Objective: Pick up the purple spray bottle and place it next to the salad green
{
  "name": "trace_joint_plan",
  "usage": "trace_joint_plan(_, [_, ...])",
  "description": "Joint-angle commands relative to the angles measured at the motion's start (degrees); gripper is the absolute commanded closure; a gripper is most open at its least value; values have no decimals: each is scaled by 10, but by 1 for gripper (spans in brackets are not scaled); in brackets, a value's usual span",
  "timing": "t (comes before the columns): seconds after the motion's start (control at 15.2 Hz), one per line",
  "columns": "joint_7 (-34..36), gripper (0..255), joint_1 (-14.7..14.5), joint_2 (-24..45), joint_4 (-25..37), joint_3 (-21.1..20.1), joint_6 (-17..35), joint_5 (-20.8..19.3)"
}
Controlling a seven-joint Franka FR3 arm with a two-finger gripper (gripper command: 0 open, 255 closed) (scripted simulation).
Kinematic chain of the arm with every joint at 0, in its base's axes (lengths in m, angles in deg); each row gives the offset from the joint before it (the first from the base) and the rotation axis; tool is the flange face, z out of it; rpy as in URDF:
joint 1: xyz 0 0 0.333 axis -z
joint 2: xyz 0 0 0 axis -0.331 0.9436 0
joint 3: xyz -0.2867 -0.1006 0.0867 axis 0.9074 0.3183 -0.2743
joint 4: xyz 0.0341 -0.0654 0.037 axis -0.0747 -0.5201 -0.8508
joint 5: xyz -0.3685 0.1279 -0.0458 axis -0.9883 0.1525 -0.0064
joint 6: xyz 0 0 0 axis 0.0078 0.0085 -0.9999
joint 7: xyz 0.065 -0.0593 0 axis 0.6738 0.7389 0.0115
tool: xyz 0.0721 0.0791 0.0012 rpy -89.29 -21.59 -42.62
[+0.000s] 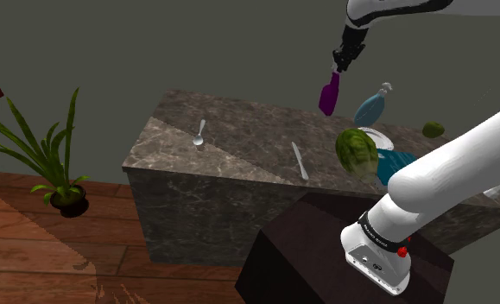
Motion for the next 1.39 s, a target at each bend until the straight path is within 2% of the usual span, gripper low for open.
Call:
trace_joint_plan(0.0, [4,255,1,1,-14,1,16,-2])
trace_joint_plan(1.32, [49,255,8,40,-125,8,161,-28])
